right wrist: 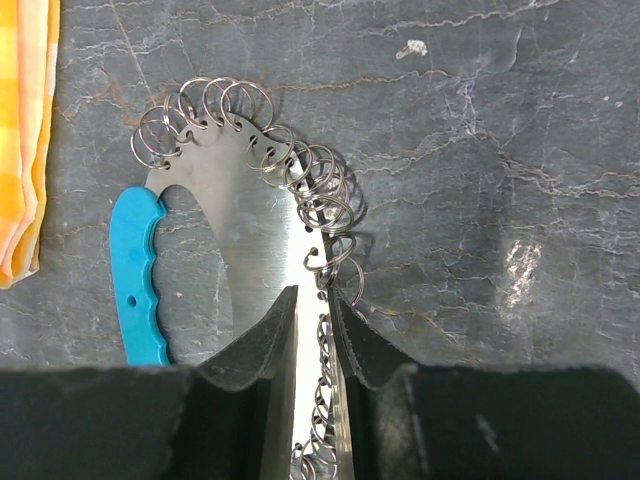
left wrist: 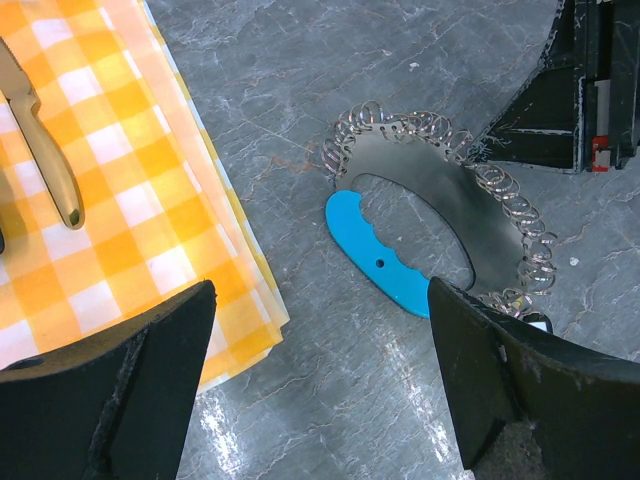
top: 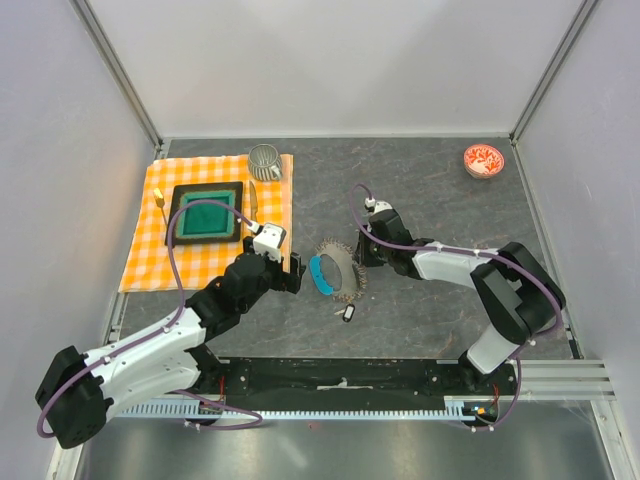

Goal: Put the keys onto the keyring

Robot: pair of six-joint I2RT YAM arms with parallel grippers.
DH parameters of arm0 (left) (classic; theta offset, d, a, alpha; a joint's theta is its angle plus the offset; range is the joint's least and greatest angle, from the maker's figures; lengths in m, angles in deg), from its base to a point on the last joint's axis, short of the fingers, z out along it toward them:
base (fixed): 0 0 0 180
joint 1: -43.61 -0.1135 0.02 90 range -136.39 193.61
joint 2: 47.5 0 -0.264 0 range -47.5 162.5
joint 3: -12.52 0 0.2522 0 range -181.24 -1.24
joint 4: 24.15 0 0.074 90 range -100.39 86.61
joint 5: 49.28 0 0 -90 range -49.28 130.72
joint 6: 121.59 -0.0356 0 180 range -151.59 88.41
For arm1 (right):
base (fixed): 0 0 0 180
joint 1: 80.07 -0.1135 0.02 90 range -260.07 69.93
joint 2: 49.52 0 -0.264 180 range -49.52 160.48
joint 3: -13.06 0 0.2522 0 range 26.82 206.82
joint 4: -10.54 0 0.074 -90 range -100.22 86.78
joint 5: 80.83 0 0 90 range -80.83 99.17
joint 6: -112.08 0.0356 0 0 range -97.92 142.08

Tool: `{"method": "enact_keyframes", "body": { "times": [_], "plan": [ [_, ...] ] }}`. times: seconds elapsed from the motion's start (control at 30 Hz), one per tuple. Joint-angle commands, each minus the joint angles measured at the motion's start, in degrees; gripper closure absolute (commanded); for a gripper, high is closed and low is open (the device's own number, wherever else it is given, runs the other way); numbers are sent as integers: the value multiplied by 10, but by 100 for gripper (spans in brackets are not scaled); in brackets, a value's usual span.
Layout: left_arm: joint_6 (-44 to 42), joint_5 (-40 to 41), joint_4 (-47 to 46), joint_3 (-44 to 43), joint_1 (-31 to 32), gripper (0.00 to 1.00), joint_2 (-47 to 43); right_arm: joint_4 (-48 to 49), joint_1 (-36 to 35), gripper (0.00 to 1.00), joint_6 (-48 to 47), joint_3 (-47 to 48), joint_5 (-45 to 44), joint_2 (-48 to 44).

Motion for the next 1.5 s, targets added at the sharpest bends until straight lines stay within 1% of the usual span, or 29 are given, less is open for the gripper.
{"method": "enact_keyframes", "body": {
  "times": [0.0, 0.07, 0.3, 0.5, 0.67, 0.7, 0.8, 0.83, 0.87, 1.03, 1.17, 1.23, 1.33, 1.4, 1.47],
  "plan": [
    [-18, 0, -15, -5, 3, 7, -11, 29, 2, 76, 19, 6, -8, 8],
    [-18, 0, -15, -5, 2, 7, -11, 29, 1, 77, 19, 4, -24, 7],
    [-17, -1, -15, -6, 2, 7, -7, 34, 2, 77, 16, 3, -38, 17],
    [-17, -1, -15, -6, 2, 7, -6, 47, 2, 77, 20, 2, -35, 29],
    [-17, -2, -15, -6, 2, 7, -5, 68, 1, 80, 17, -6, -30, 29],
    [-16, -2, -15, -6, 3, 7, -5, 69, 2, 81, 16, -6, -28, 30],
    [-15, -3, -17, -5, 2, 7, -7, 67, 2, 92, 7, -6, -24, 22],
    [-15, -5, -17, -5, 2, 7, -6, 67, 2, 100, 3, -6, -21, 17],
    [-15, -6, -18, -5, 2, 7, -7, 60, 1, 100, -3, -6, -20, 12],
    [-7, -22, -30, -6, 3, 7, -11, 37, -5, 100, -79, -4, -13, -52],
    [3, -39, -29, -23, 2, 7, -15, -35, -25, 100, -166, 29, -14, -126],
    [10, -52, -27, -30, 2, 7, -20, -47, -42, 100, -218, 42, -28, -152],
    [20, -75, -33, -43, 2, 7, -28, -102, -53, 100, -260, 70, -27, -186],
    [25, -88, -45, -45, 2, 7, -33, -101, -63, 100, -322, 63, 12, -224],
    [26, -113, -75, -39, 2, 7, -38, -66, -65, 100, -355, 28, 44, -271]
  ]
}}
